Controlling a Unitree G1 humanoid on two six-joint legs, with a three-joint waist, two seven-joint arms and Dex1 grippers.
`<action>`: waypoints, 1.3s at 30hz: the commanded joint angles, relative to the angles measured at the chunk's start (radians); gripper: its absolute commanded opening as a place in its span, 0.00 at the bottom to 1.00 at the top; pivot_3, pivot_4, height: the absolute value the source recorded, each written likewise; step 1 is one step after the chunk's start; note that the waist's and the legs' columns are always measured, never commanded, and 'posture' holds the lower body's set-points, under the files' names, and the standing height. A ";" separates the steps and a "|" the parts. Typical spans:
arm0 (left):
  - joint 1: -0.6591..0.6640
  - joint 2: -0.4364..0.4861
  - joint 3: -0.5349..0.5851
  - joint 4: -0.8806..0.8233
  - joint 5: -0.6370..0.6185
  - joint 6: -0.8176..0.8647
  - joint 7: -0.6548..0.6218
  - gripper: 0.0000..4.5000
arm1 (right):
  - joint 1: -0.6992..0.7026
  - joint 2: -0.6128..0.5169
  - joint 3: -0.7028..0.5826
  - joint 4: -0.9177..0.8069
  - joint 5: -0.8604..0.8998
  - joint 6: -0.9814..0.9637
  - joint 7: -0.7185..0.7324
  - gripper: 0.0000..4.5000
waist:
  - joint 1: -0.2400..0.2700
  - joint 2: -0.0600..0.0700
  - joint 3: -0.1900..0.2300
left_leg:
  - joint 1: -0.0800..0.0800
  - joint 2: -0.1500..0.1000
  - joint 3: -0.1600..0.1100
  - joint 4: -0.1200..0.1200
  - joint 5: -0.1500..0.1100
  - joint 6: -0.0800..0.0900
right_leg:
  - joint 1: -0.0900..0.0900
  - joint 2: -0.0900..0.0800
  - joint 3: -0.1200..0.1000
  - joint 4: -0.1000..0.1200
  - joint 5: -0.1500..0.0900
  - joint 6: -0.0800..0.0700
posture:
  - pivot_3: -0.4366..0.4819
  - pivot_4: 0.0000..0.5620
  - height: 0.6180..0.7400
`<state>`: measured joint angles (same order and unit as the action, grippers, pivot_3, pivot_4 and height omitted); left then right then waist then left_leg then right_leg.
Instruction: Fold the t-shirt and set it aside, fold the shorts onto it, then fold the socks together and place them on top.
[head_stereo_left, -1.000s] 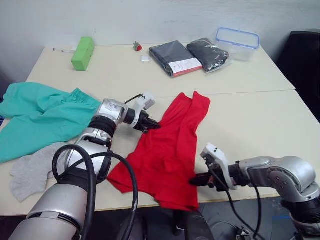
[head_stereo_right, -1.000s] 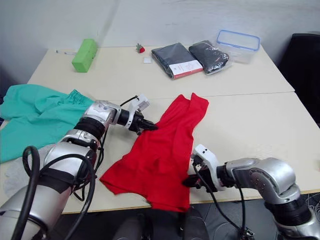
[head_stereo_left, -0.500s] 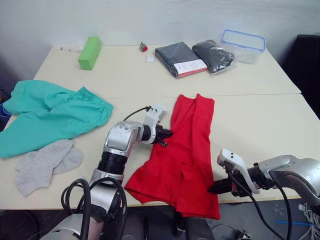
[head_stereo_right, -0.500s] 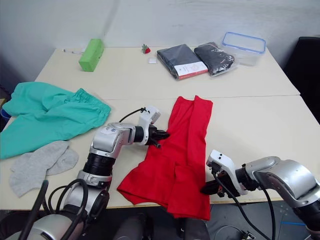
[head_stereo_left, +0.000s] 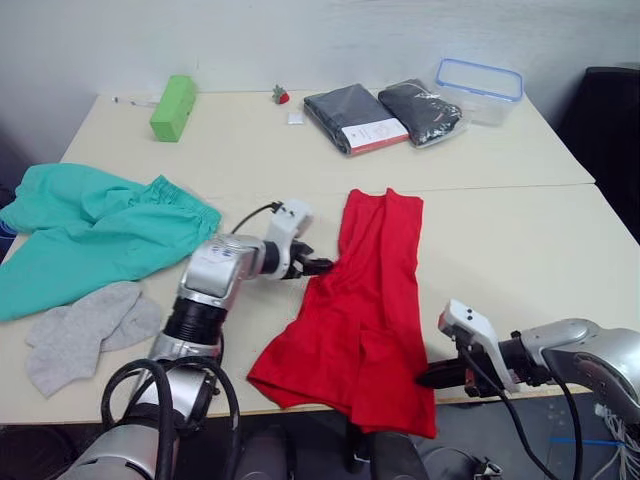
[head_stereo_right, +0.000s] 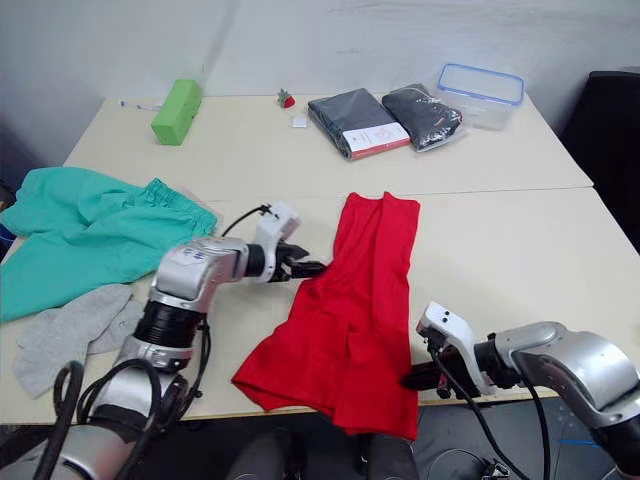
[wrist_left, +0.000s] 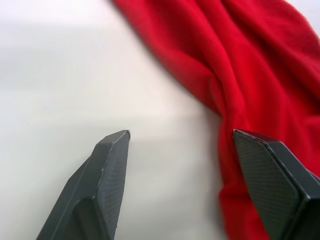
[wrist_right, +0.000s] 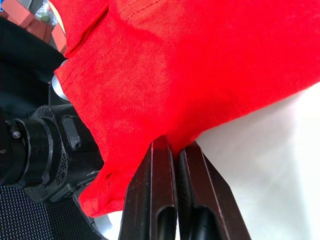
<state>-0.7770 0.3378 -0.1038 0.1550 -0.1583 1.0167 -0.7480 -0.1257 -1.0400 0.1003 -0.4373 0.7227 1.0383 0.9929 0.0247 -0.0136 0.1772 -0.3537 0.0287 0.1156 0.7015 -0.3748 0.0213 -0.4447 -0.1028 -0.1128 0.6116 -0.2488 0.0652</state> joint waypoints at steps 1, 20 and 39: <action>0.023 0.104 0.018 -0.105 -0.099 -0.095 -0.181 0.76 | 0.034 -0.012 -0.093 -0.058 0.017 -0.071 0.036 0.00 | 0.000 0.000 0.000 | 0.000 0.000 0.000 0.000 0.000 0.000 | 0.000 0.000 0.000 0.000 0.000 0.000 | 0.48 0.27 1.00; 0.188 0.416 -0.123 -0.116 0.005 -0.764 -0.526 1.00 | 0.057 -0.057 -0.242 -0.065 0.091 -0.039 0.062 0.99 | 0.001 0.001 0.000 | 0.000 0.001 0.000 0.000 -0.001 0.000 | 0.000 0.001 0.000 -0.002 0.000 -0.001 | 0.48 0.27 1.00; 0.191 0.368 -0.191 0.166 0.253 -1.920 -0.384 1.00 | -0.015 0.068 -0.060 0.567 -0.890 -2.193 0.064 0.99 | -0.001 0.002 0.001 | 0.004 -0.001 0.009 -0.001 0.000 0.003 | 0.000 0.006 -0.002 -0.001 0.001 0.003 | 0.48 0.27 1.00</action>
<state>-0.5818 0.7061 -0.2830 0.3107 0.0842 -0.8430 -1.1520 -0.1315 -0.9750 0.0283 0.0925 -0.1168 -1.0445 1.1005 0.0241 -0.0118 0.1782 -0.3501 0.0274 0.1249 0.7007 -0.3748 0.0246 -0.4446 -0.0967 -0.1148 0.6107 -0.2473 0.0679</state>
